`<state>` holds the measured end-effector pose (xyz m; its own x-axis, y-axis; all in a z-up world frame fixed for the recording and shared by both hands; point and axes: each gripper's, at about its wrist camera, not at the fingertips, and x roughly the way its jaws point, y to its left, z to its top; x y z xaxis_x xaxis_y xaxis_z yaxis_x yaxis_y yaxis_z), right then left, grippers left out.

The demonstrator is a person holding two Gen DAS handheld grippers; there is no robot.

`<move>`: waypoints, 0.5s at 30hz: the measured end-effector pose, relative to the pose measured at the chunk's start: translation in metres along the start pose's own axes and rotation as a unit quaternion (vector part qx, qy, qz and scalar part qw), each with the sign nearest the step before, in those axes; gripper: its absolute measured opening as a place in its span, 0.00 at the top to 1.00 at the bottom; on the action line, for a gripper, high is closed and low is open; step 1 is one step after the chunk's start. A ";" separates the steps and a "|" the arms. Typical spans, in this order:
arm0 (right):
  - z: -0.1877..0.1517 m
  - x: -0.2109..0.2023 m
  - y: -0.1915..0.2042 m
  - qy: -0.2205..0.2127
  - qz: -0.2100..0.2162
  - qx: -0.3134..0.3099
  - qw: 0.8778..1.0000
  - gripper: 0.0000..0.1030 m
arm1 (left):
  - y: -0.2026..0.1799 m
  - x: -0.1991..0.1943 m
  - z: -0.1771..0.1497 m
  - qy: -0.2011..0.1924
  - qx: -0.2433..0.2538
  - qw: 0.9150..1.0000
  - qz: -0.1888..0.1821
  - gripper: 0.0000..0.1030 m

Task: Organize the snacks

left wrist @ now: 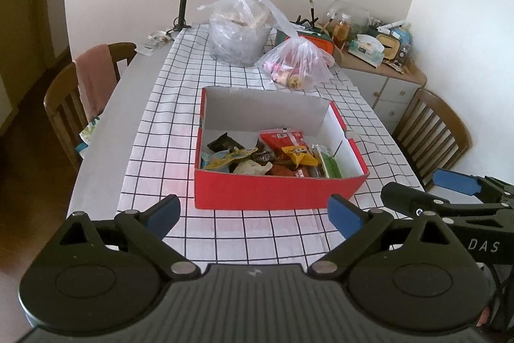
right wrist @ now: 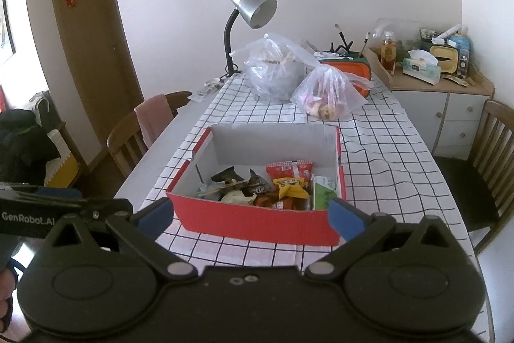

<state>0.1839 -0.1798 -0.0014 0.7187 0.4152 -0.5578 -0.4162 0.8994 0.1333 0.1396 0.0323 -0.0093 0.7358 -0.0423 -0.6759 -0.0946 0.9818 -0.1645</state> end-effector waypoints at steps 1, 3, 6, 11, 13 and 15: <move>0.000 -0.002 0.001 -0.001 0.000 0.001 1.000 0.00 | 0.000 -0.003 0.000 -0.001 0.000 1.000 0.001 0.04; -0.001 -0.006 0.003 -0.004 -0.001 0.001 1.000 0.00 | 0.001 -0.010 -0.002 -0.004 0.000 1.000 0.000 0.04; -0.001 -0.009 0.004 -0.005 -0.001 0.002 1.000 0.00 | 0.001 -0.017 -0.002 -0.008 0.004 1.000 0.001 0.04; 0.000 -0.011 0.002 -0.001 0.005 0.005 1.000 0.00 | -0.002 -0.023 -0.003 -0.010 0.004 1.000 0.005 0.04; 0.000 -0.011 0.000 0.002 0.007 0.002 1.000 0.00 | -0.004 -0.024 -0.004 -0.010 0.004 1.000 0.009 0.04; 0.001 -0.011 -0.003 0.005 0.010 0.000 1.000 0.00 | -0.005 -0.024 -0.004 -0.010 0.004 1.000 0.012 0.04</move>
<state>0.1779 -0.1867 0.0049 0.7044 0.4321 -0.5631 -0.4304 0.8909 0.1451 0.1198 0.0275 0.0053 0.7471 -0.0150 -0.6646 -0.1070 0.9840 -0.1425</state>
